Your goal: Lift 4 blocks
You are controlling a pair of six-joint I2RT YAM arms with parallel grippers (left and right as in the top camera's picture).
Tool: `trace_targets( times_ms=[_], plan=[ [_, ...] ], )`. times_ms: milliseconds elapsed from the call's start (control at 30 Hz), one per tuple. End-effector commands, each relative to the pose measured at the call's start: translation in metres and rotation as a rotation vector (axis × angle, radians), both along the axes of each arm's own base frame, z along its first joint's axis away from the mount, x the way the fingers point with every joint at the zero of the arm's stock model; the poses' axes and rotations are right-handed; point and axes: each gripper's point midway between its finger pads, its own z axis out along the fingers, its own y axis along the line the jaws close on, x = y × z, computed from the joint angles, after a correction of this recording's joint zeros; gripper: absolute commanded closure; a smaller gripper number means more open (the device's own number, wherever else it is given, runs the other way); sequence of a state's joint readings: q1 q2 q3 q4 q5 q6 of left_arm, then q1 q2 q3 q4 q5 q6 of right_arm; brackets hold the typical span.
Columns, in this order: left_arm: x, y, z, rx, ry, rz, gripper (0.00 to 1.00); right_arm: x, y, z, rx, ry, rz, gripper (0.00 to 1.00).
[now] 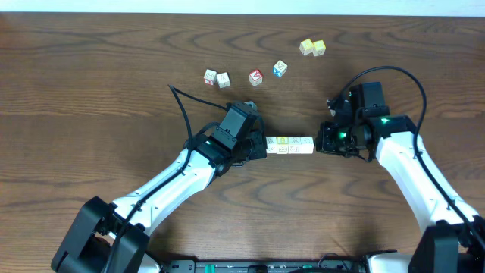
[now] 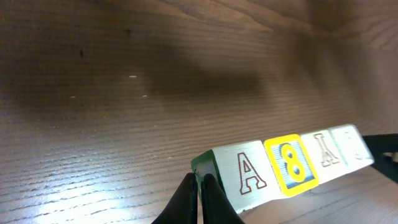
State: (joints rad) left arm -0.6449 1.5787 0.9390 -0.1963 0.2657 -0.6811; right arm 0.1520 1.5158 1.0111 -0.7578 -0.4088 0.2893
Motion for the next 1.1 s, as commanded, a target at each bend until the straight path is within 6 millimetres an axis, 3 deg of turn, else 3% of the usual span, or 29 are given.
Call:
trace_targets(
  times_ms=[0,467,1067],
  plan=[
    [-0.023,-0.042,0.023,-0.151,0.030,-0.148,0.93,-0.017,0.054,0.011,0.209,0.060,0.121,0.99],
    [-0.024,-0.041,-0.004,-0.112,0.088,-0.144,0.93,-0.014,0.054,-0.003,0.202,0.085,0.125,0.99],
    [-0.024,-0.041,-0.005,-0.108,0.087,-0.142,0.93,-0.017,0.051,-0.025,0.184,0.101,0.109,0.99]
  ],
)
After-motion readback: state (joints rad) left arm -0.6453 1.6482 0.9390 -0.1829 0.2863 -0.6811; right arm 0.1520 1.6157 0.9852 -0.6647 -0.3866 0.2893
